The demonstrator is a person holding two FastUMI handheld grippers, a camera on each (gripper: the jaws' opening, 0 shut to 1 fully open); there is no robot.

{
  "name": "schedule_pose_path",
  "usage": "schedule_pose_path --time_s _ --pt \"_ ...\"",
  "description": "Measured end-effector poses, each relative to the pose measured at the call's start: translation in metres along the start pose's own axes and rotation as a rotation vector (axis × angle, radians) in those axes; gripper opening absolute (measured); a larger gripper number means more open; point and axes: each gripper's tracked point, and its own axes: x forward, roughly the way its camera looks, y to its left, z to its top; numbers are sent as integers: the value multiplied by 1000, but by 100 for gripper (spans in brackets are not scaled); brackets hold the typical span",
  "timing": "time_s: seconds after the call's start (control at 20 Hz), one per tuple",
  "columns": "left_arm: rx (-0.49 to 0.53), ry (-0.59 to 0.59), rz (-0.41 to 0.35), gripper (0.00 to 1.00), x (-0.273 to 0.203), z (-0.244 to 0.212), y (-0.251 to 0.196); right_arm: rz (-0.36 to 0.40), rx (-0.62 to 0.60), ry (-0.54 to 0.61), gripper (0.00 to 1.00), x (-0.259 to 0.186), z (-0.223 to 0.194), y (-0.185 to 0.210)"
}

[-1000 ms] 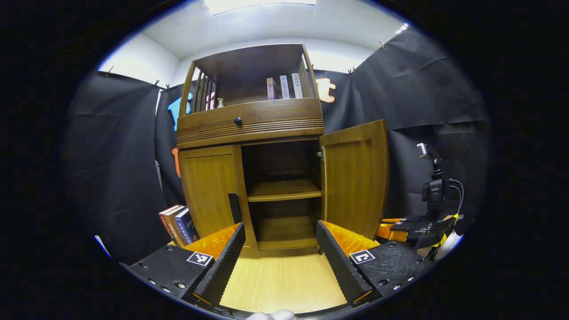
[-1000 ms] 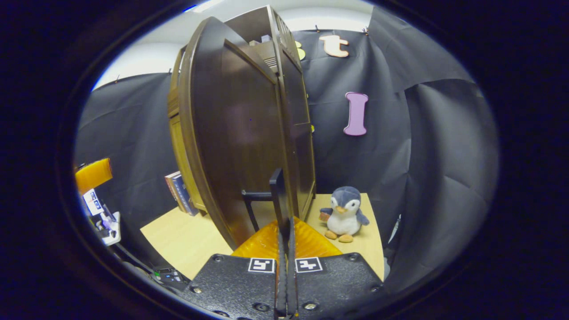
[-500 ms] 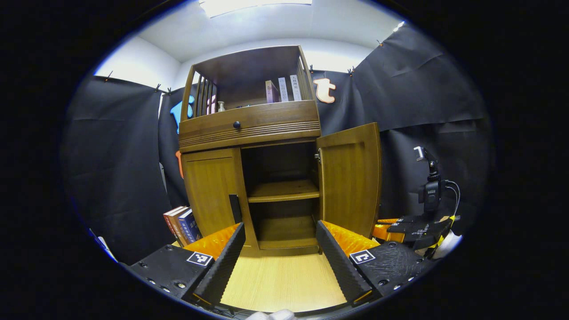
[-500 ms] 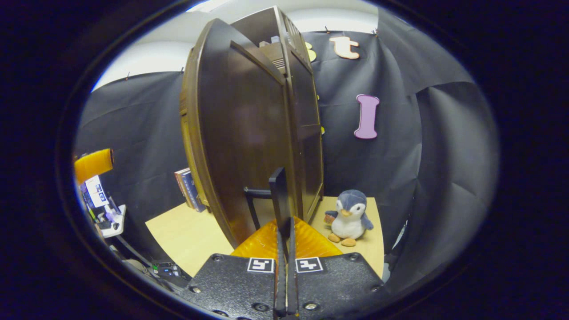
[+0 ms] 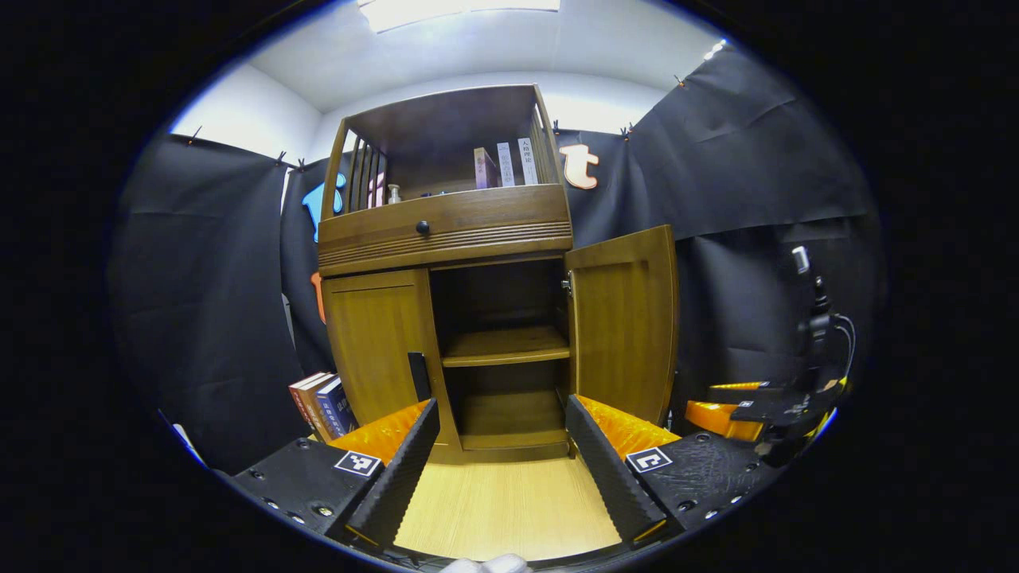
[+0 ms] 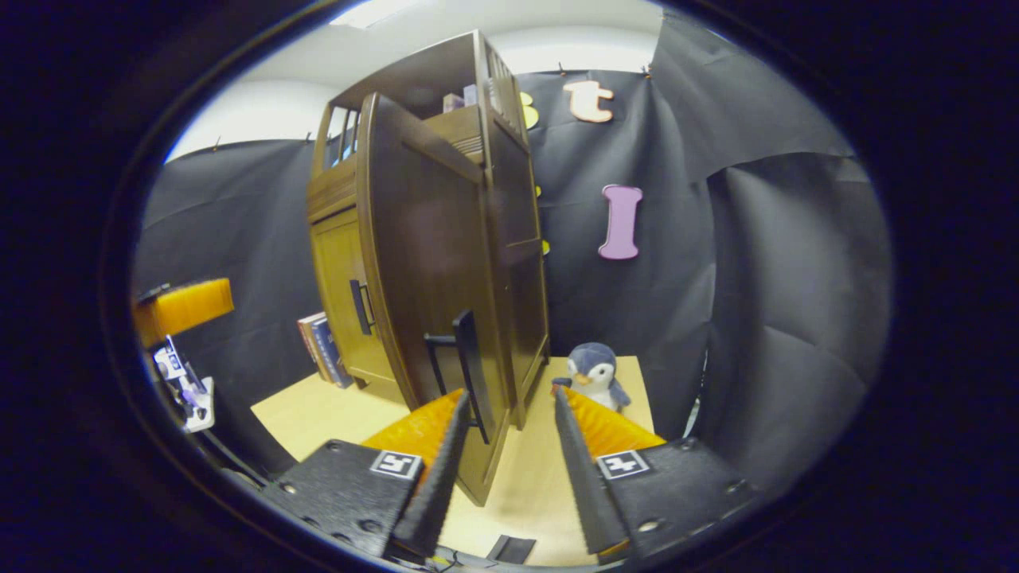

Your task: Open the right door of the double-door shoe cabinet with the right hand, and open the left door with the left hand.

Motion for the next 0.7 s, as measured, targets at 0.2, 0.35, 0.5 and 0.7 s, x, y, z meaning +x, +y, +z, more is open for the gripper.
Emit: schedule_pose_path --time_s 0.2,0.35,0.5,0.7 --pt "-7 -11 -6 96 6 -2 18 -51 0 -92 91 -25 41 18" --pt "-16 -20 -12 96 11 -2 38 -82 -20 -150 100 -30 66 50" --pt "-11 -18 -10 96 18 -3 67 -121 -24 -179 100 -28 78 86" --pt "-20 -12 -10 96 30 -11 110 -148 -13 -183 99 -15 77 136"
